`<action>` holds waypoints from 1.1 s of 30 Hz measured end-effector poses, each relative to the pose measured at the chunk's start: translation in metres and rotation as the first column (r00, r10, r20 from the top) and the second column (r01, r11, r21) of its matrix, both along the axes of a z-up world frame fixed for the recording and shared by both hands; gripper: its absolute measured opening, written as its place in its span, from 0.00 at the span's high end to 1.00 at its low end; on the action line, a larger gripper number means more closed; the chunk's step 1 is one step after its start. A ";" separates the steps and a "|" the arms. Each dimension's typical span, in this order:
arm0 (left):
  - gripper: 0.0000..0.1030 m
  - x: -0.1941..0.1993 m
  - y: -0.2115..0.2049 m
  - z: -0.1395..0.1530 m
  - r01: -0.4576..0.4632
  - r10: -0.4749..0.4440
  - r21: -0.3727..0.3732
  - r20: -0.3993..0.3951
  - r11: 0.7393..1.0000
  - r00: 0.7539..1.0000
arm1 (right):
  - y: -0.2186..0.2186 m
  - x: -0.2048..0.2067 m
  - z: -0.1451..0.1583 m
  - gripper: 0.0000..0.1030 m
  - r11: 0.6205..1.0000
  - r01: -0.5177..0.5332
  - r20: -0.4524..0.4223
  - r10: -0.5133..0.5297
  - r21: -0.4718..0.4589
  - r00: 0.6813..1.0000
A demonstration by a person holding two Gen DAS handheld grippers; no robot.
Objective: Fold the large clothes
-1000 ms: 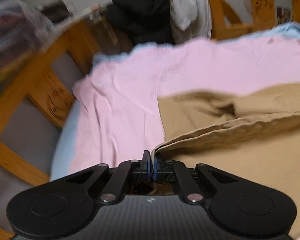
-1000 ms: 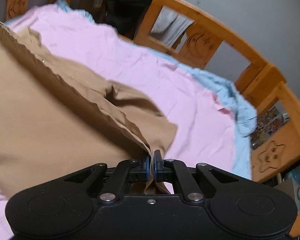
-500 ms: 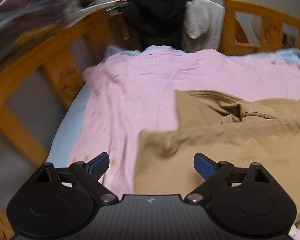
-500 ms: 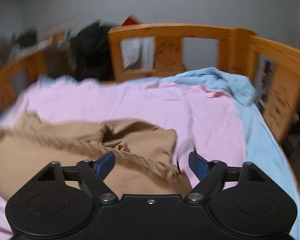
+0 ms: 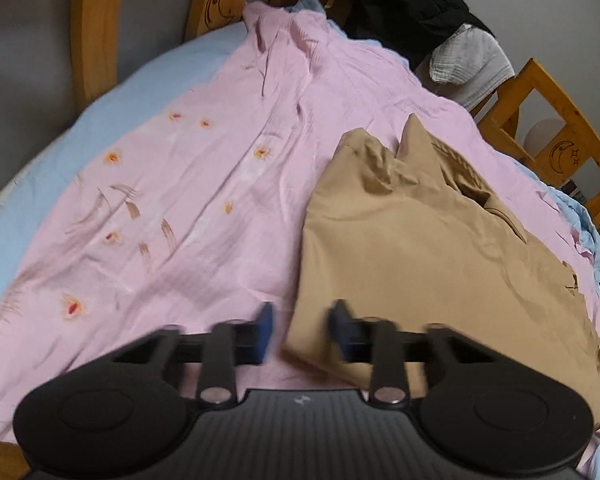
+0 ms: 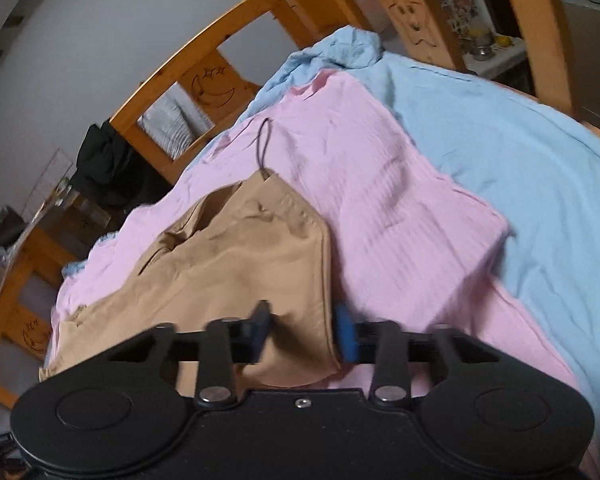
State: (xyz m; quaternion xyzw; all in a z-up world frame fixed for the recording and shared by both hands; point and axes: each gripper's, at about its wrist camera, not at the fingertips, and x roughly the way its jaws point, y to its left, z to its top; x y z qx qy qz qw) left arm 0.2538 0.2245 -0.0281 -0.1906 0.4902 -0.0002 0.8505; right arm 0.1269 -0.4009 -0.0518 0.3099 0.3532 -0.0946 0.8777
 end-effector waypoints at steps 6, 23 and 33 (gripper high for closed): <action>1.00 0.009 -0.015 0.000 -0.046 0.051 0.138 -0.034 0.989 0.998 | 0.004 0.003 -0.002 0.88 0.998 0.001 -0.006 -0.001 -0.069 1.000; 0.29 -0.063 -0.019 0.039 0.003 -0.023 0.139 0.142 0.990 0.990 | 0.042 -0.026 0.042 0.33 0.954 -0.135 -0.010 0.137 -0.269 0.990; 0.22 -0.045 -0.065 0.001 0.102 -0.089 -0.173 0.084 0.979 0.992 | 0.033 -0.015 -0.005 0.27 0.986 -0.034 -0.025 0.038 0.166 0.999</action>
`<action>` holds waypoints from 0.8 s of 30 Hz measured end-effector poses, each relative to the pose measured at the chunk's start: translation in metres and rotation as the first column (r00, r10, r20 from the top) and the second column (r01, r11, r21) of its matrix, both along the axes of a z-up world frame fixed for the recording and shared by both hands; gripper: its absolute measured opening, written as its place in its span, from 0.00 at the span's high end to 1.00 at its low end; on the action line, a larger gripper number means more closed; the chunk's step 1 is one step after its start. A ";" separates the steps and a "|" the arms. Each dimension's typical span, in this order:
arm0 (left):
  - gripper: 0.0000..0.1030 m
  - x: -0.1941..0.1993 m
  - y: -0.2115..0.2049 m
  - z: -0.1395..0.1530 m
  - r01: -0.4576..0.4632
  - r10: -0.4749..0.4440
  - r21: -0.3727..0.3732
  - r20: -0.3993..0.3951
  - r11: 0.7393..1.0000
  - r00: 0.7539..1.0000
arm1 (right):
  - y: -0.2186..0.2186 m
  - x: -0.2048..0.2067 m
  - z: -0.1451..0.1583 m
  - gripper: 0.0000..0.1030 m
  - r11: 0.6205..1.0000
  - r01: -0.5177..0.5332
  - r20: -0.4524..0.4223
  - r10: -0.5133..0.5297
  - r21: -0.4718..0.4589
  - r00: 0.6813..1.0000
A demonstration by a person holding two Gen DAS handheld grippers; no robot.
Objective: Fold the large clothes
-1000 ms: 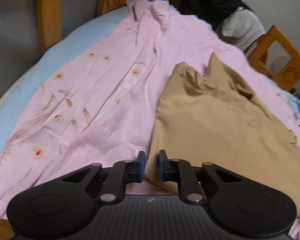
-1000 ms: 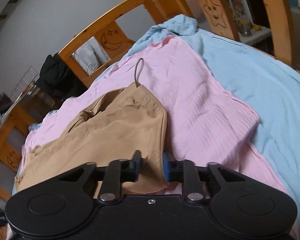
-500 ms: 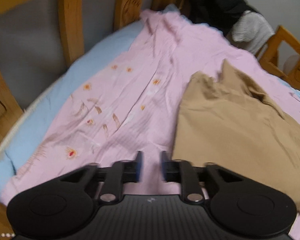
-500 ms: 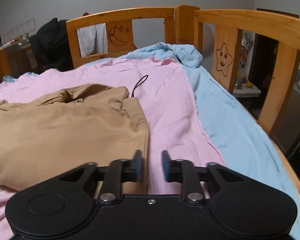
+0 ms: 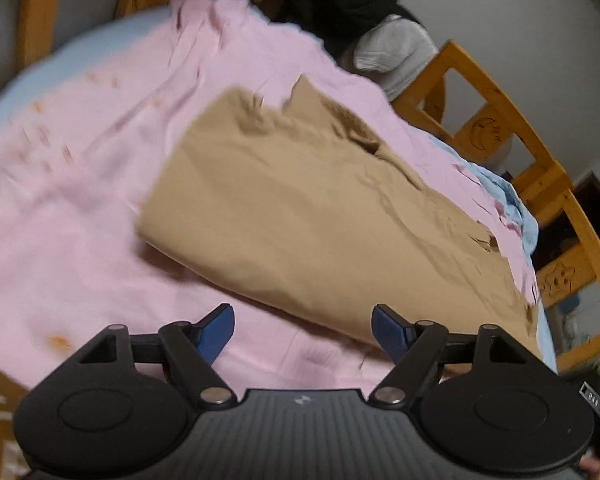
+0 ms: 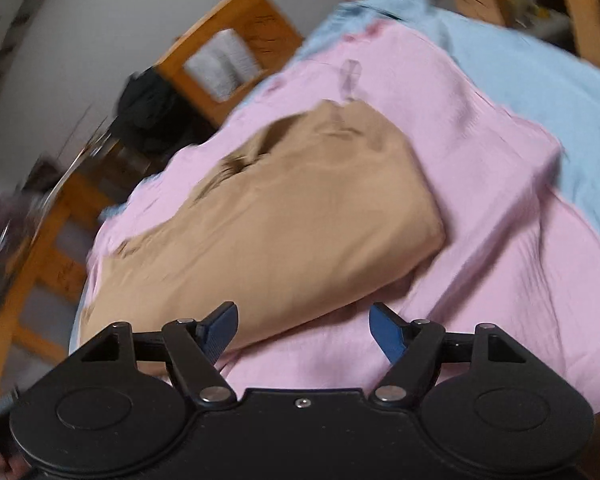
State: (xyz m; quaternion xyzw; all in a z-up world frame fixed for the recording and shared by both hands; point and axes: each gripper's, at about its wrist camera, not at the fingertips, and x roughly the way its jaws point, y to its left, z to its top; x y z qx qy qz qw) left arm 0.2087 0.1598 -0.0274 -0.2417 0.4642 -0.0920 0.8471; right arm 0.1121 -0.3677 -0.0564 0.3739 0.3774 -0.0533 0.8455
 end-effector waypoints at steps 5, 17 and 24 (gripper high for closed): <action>0.37 0.014 0.019 -0.028 -0.238 0.228 -0.156 -0.075 0.959 0.971 | -0.024 -0.001 -0.022 0.46 0.951 0.276 -0.001 -0.278 0.140 0.961; 0.99 -0.016 0.024 0.014 -0.365 0.362 -0.076 -0.055 0.928 0.931 | -0.013 -0.023 0.031 1.00 0.952 0.304 0.024 -0.304 -0.012 0.952; 0.98 -0.071 0.037 0.008 -0.274 0.273 -0.031 -0.042 0.961 0.961 | 0.001 -0.072 0.049 1.00 0.976 0.160 -0.040 -0.167 -0.151 0.985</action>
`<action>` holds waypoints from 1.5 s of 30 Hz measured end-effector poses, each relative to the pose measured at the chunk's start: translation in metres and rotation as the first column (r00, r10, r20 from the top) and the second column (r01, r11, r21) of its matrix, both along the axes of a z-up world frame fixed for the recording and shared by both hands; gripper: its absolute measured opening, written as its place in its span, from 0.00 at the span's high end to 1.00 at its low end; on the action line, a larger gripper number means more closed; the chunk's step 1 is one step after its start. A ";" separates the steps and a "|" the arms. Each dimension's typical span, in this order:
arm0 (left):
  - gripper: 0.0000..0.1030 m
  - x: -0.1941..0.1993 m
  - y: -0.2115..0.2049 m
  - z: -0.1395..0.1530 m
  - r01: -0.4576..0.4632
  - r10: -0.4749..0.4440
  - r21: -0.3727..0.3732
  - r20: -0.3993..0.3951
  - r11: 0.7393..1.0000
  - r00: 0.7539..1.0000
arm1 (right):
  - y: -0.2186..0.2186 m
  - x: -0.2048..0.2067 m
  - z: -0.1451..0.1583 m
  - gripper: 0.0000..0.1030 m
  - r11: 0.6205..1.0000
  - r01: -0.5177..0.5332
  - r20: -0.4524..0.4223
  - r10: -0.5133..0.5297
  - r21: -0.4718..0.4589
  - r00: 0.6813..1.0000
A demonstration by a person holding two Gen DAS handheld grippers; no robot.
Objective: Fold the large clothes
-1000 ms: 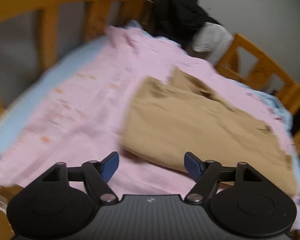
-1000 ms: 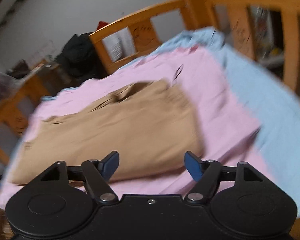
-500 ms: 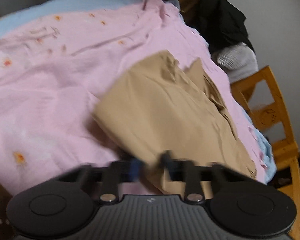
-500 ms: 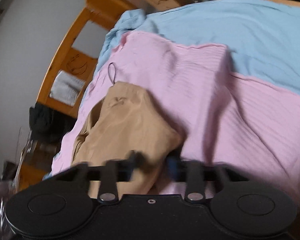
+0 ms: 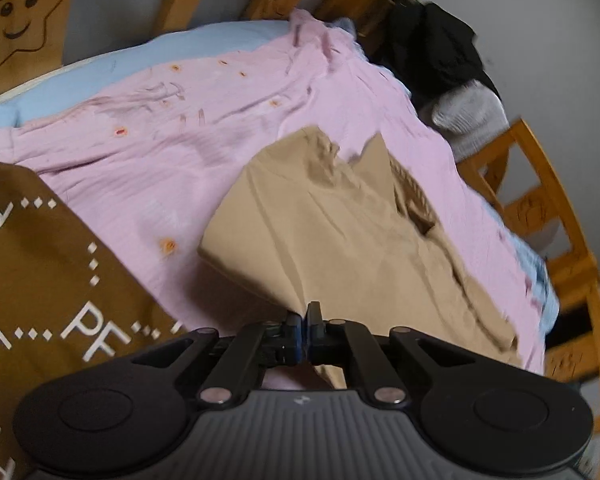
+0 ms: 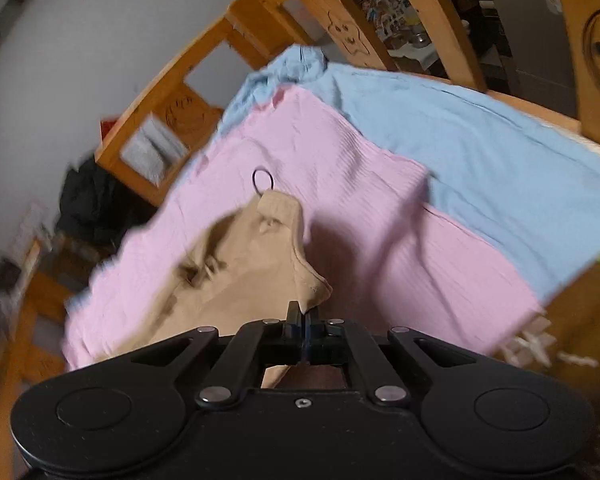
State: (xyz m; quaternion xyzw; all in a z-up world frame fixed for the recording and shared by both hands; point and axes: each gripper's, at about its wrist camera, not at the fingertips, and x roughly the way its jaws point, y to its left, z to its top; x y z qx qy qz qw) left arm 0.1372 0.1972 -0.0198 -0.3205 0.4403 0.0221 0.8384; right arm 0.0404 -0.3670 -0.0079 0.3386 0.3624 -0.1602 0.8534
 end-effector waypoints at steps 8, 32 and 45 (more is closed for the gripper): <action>0.40 -0.009 -0.010 -0.005 0.072 -0.078 0.079 0.074 0.994 0.994 | 0.067 -0.006 0.007 0.47 0.830 -0.124 -0.063 0.107 -0.544 0.992; 0.12 0.003 -0.006 -0.031 0.031 -0.032 0.015 0.065 0.999 0.997 | 0.233 0.192 -0.087 0.49 0.394 -0.495 -0.156 0.640 -0.775 0.752; 0.11 0.001 -0.009 -0.031 0.002 -0.004 0.029 0.061 1.000 0.998 | 0.272 0.062 -0.092 0.36 0.356 -0.482 -0.134 0.678 -0.801 0.722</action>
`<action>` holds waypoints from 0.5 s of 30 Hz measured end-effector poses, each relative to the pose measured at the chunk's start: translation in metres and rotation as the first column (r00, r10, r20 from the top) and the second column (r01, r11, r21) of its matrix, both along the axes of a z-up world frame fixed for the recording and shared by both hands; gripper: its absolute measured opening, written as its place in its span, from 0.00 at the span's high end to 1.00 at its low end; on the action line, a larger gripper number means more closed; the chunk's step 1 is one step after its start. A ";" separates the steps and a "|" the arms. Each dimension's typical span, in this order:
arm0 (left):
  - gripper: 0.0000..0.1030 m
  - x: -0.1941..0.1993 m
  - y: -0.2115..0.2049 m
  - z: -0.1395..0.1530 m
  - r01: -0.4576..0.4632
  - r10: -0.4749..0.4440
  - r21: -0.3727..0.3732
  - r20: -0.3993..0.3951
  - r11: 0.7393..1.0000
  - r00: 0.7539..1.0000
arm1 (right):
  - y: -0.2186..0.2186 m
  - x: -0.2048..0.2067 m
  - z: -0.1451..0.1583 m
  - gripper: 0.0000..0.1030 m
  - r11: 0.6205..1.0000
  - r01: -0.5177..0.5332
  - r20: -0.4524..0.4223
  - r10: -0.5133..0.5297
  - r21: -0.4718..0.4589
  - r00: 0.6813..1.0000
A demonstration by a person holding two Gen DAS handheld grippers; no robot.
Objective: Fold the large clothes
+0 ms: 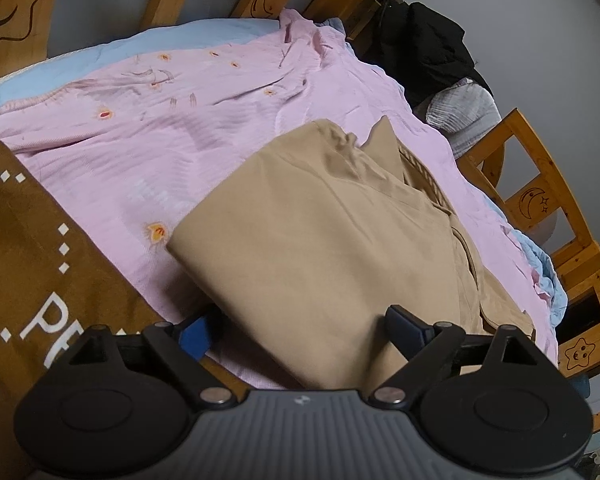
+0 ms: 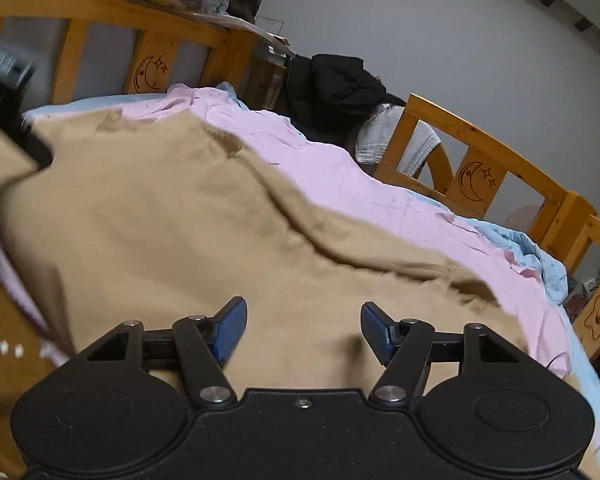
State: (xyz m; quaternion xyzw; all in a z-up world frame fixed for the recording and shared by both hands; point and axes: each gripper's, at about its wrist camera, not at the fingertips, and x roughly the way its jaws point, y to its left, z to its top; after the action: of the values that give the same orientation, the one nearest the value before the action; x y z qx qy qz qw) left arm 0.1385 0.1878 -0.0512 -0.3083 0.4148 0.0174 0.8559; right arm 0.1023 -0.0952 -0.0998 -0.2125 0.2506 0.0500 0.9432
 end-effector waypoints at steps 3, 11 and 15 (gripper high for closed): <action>0.11 0.001 0.000 0.000 -0.011 0.011 -0.004 -0.001 1.000 1.000 | 0.009 0.001 -0.002 0.36 0.999 -0.003 0.008 0.003 -0.047 1.000; 0.18 -0.003 0.006 -0.003 -0.043 0.043 -0.017 0.011 0.999 0.999 | -0.024 -0.008 0.031 0.29 0.997 0.071 0.018 -0.072 0.039 0.997; 0.44 -0.005 0.004 0.000 -0.044 0.044 0.013 0.017 0.999 0.999 | -0.027 -0.013 0.005 0.29 0.996 0.077 -0.005 -0.077 0.037 0.997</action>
State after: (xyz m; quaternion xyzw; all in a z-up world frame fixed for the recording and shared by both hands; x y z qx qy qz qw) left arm 0.1336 0.1921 -0.0516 -0.3118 0.4006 0.0363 0.8608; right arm 0.0889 -0.1222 -0.0951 -0.1850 0.2590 0.0188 0.9478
